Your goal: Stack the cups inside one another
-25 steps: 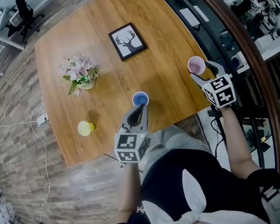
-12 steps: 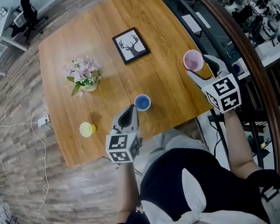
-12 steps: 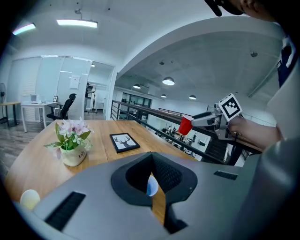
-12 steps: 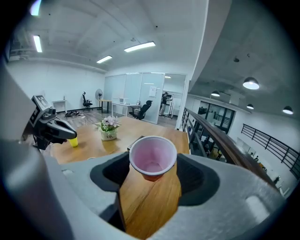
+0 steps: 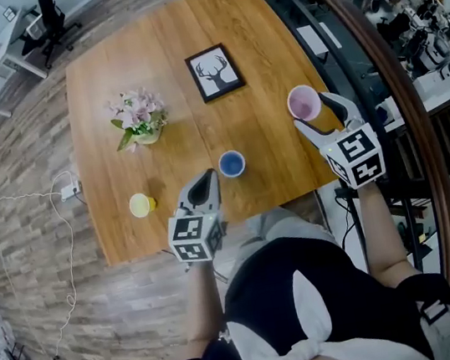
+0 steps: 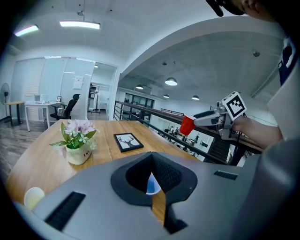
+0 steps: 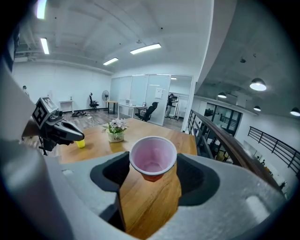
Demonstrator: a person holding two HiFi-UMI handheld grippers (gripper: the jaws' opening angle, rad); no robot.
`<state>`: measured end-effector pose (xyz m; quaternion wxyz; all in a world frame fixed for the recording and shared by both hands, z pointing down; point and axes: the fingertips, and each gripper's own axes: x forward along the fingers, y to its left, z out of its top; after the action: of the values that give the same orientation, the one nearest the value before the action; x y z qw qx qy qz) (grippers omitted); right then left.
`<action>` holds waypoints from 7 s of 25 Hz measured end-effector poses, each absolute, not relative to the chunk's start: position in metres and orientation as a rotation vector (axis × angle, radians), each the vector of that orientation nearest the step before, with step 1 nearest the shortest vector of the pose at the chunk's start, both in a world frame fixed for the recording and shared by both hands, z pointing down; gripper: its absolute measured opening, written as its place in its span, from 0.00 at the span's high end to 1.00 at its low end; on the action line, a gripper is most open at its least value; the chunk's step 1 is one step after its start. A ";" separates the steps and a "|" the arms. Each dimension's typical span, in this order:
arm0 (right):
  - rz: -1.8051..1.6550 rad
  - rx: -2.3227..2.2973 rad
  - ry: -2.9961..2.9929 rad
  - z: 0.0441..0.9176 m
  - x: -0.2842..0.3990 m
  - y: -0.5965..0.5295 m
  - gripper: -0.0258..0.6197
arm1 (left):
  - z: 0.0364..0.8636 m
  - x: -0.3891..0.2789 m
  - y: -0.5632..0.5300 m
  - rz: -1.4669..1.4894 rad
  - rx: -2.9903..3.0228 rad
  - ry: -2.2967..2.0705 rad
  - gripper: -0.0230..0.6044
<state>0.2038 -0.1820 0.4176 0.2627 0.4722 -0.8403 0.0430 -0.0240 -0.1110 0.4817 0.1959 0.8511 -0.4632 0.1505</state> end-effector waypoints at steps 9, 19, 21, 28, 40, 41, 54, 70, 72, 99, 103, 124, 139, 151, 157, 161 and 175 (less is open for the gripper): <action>0.126 1.214 -2.305 0.424 0.182 -0.178 0.48 | 0.485 -0.032 -0.108 0.419 2.367 -1.316 0.94; 0.131 1.113 -2.339 0.435 0.151 -0.166 0.48 | 0.489 -0.042 -0.101 0.413 2.343 -1.337 0.94; 0.133 1.084 -2.347 0.439 0.143 -0.163 0.48 | 0.490 -0.045 -0.100 0.413 2.338 -1.342 0.94; 0.140 1.000 -2.376 0.447 0.114 -0.155 0.48 | 0.494 -0.056 -0.094 0.408 2.314 -1.363 0.94; 0.120 0.823 -2.448 0.455 0.056 -0.143 0.48 | 0.498 -0.079 -0.082 0.393 2.257 -1.425 0.94; 0.116 0.812 -2.454 0.454 0.052 -0.142 0.48 | 0.498 -0.081 -0.082 0.390 2.254 -1.429 0.94; 0.092 0.729 -2.486 0.452 0.022 -0.138 0.48 | 0.499 -0.096 -0.074 0.368 2.212 -1.467 0.94; 0.177 0.655 -2.456 0.480 0.017 -0.135 0.48 | 0.501 -0.102 -0.071 0.369 2.173 -1.486 0.94; 0.193 0.646 -2.450 0.488 0.016 -0.137 0.48 | 0.502 -0.104 -0.072 0.371 2.169 -1.488 0.94; 0.279 0.544 -2.302 0.575 0.005 -0.131 0.45 | 0.513 -0.122 -0.069 0.383 2.121 -1.501 0.94; 0.272 0.538 -2.309 0.569 0.001 -0.130 0.44 | 0.511 -0.123 -0.067 0.375 2.123 -1.506 0.94; 0.065 0.326 -2.503 0.507 -0.125 -0.092 0.46 | 0.502 -0.189 0.008 0.239 1.905 -1.792 0.94; 0.035 0.121 -2.504 0.515 -0.235 -0.049 0.45 | 0.518 -0.249 0.051 0.203 1.734 -1.887 0.94; 0.061 0.120 -2.456 0.542 -0.271 -0.065 0.45 | 0.530 -0.283 0.032 0.195 1.733 -1.883 0.94; 0.059 0.117 -2.442 0.554 -0.286 -0.072 0.45 | 0.539 -0.295 0.028 0.184 1.719 -1.870 0.94; 0.051 0.107 -2.425 0.563 -0.298 -0.075 0.44 | 0.546 -0.305 0.028 0.180 1.701 -1.866 0.94; 0.057 0.112 -2.341 0.602 -0.329 -0.085 0.41 | 0.557 -0.327 0.020 0.180 1.663 -1.819 0.94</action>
<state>-0.3292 -0.0847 0.6019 0.3880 0.0440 -0.9203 0.0223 -0.3272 0.0205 0.5568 0.3290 0.6355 -0.6952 0.0687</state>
